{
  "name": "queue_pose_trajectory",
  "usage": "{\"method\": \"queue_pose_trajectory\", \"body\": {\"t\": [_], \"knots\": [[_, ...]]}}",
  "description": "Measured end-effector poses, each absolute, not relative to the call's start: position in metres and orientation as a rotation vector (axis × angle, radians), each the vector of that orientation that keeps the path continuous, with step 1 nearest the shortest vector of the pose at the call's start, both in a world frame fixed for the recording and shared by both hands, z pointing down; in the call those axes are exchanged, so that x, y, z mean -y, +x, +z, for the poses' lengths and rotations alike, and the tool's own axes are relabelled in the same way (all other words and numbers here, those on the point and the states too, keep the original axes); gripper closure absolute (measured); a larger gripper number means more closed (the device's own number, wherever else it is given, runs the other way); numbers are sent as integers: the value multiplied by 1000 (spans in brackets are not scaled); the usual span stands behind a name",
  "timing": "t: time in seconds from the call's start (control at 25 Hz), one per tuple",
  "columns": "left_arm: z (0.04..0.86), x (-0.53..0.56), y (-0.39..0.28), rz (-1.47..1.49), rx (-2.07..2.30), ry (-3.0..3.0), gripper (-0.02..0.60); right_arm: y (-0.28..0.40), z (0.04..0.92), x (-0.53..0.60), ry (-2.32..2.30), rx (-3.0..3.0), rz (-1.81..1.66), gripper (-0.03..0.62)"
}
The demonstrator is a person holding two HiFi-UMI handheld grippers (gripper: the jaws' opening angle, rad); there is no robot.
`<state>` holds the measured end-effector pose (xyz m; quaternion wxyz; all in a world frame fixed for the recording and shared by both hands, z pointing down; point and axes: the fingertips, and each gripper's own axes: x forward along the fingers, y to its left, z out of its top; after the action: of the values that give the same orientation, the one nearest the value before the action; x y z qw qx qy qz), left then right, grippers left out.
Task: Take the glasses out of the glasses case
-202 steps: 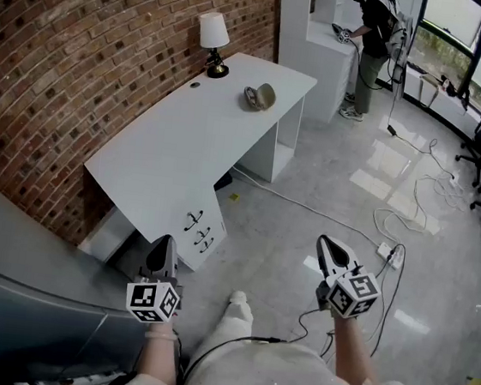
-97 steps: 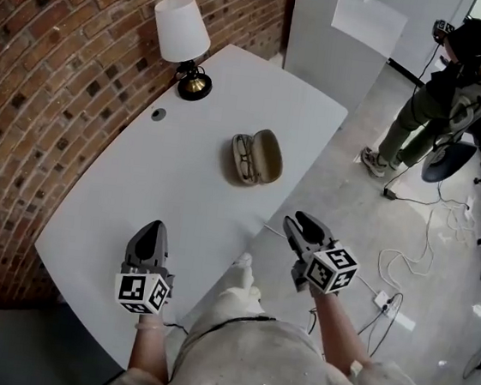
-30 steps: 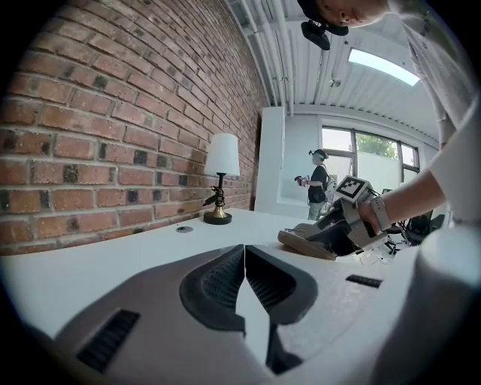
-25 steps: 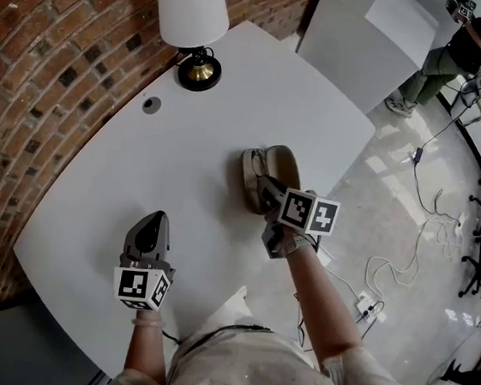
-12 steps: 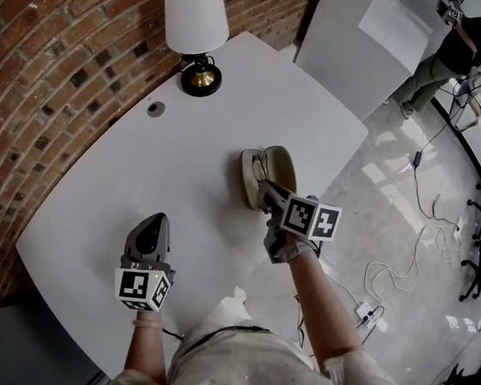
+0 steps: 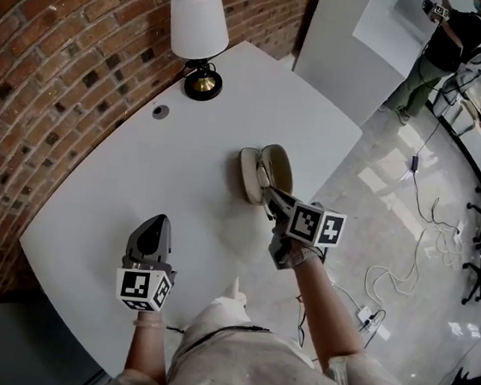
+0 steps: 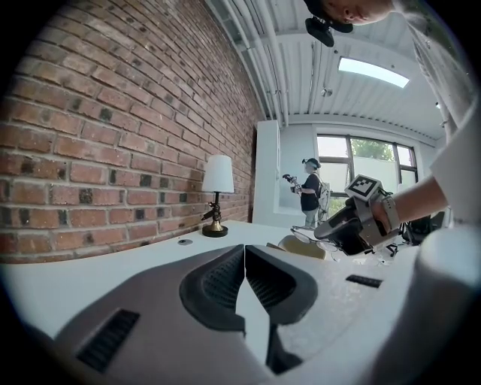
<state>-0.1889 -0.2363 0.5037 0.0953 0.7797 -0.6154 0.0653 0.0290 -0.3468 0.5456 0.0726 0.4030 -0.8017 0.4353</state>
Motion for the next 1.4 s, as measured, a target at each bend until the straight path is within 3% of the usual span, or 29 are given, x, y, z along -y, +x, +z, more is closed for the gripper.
{"method": "queue_pose_trajectory", "body": {"t": [1.4], "knots": [[448,201,-171,119,1879,2390,575,79,458,282,1257,2709,903,574]]}}
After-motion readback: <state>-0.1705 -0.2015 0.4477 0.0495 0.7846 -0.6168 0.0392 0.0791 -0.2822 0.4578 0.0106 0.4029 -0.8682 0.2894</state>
